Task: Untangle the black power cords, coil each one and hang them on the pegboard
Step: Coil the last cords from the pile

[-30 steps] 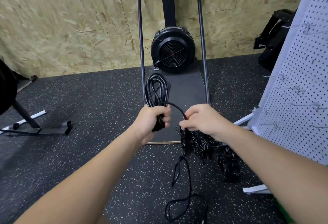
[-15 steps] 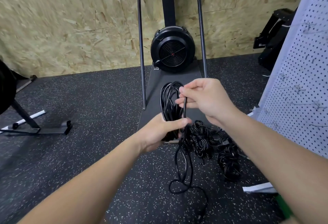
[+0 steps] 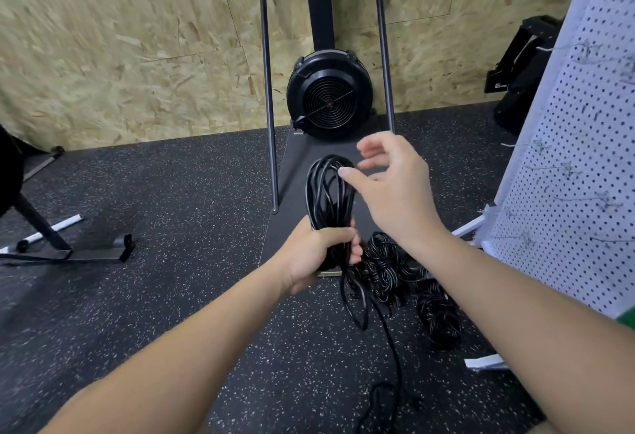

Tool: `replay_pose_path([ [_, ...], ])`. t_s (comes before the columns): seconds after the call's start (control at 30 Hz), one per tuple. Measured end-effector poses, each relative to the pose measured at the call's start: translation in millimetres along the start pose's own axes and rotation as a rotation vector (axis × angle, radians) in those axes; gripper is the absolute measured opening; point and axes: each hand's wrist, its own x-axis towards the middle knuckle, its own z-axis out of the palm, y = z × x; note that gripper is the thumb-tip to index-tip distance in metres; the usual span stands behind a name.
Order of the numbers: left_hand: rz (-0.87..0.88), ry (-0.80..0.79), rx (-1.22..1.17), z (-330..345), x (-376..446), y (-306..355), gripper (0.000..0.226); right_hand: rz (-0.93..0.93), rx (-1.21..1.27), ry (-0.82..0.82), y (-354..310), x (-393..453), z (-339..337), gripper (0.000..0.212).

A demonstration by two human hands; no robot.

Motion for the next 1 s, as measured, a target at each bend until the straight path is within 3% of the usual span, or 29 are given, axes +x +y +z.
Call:
replay_pose_path([
  [0.1,0.039,0.118,-0.031,-4.8,3.1,2.7,0.008,0.18,-0.044,-0.156,10.0,0.1,1.2,0.007],
  [0.2,0.088,0.181,-0.016,-11.2,5.3,5.8,0.009,0.35,-0.077,-0.535,16.5,-12.8,5.1,0.019],
  [0.3,0.148,0.272,0.083,-15.5,7.8,8.6,0.007,0.37,-0.085,-0.65,17.7,-23.5,9.1,0.031],
  [0.37,0.161,0.367,0.064,-19.5,10.4,10.5,0.008,0.353,-0.132,-0.652,16.1,-23.3,6.6,0.034],
  [0.5,0.153,0.447,0.051,-29.8,12.5,12.6,0.01,0.184,-0.123,-0.852,12.7,-18.4,0.3,0.004],
  [0.67,0.15,0.587,0.09,-44.0,13.0,19.3,0.007,0.006,-0.291,-1.127,11.1,-6.6,-17.6,0.01],
  [0.73,0.162,0.632,-0.001,-49.2,12.8,23.8,0.009,0.047,-0.375,-1.083,25.9,-8.9,-17.0,0.032],
  [0.8,0.188,0.632,-0.131,-53.1,12.7,28.1,0.012,0.117,-0.448,-0.933,41.8,-10.4,-15.4,0.056],
  [1.0,0.186,0.532,-0.237,-51.7,15.4,26.6,0.014,0.019,-0.681,-0.803,61.1,-12.0,-8.0,0.02],
])
